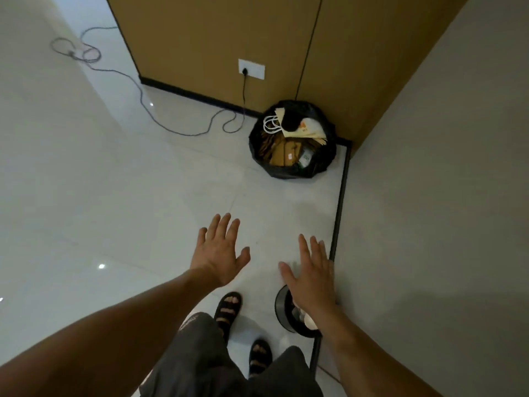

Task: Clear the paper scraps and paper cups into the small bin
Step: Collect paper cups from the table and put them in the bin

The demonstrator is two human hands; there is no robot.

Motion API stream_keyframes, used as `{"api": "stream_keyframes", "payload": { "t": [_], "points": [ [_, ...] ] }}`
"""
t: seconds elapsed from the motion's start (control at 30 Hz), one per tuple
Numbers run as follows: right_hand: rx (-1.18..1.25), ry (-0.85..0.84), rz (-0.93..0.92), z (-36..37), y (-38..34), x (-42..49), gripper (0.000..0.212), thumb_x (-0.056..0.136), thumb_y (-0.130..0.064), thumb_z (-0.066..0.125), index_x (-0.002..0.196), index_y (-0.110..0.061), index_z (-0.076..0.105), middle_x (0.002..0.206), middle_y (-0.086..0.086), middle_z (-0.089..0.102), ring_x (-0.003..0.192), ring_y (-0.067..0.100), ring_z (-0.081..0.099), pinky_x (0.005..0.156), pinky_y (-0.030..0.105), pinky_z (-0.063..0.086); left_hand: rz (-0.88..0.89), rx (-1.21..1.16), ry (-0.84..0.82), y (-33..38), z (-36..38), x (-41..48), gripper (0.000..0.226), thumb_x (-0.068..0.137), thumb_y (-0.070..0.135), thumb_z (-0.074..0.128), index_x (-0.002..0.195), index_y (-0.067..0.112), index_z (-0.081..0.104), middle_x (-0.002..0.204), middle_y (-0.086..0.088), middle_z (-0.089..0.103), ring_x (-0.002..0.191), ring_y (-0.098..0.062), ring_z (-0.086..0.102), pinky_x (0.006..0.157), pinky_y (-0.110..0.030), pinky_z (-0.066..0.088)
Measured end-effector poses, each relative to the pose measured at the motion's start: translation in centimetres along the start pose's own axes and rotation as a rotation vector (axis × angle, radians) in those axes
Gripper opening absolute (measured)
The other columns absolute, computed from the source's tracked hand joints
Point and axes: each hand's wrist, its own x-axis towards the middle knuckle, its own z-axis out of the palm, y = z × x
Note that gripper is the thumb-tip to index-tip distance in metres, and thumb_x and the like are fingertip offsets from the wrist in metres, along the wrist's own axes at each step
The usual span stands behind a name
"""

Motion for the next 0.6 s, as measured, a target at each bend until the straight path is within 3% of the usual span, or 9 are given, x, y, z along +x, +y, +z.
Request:
{"api": "stream_keyframes", "payload": {
  "t": [0.23, 0.6],
  "points": [
    [-0.119, -0.082, -0.276, -1.5, -6.5, -2.9, 0.077, 0.093, -0.068, 0.028, 0.154, -0.035, -0.004, 0.163, -0.002, -0.01, 0.148, 0.018, -0.016, 0.121, 0.046, 0.001, -0.29, -0.087, 0.123, -2.6, -1.4, -10.9, 0.075, 0.092, 0.061, 0.021, 0.153, 0.02, 0.004, 0.161, -0.004, -0.002, 0.148, -0.024, -0.007, 0.118, -0.047, 0.009],
    [-0.209, -0.242, -0.804, 3.8, -26.0, -12.5, 0.076, 0.094, -0.066, 0.03, 0.155, -0.033, 0.0, 0.163, -0.005, -0.007, 0.148, 0.015, -0.016, 0.12, 0.044, 0.0, -0.847, -0.252, 0.356, -14.7, -0.9, -31.2, 0.075, 0.093, 0.06, 0.026, 0.153, 0.019, 0.006, 0.161, -0.004, 0.001, 0.148, -0.024, -0.003, 0.119, -0.046, 0.01]
  ]
}}
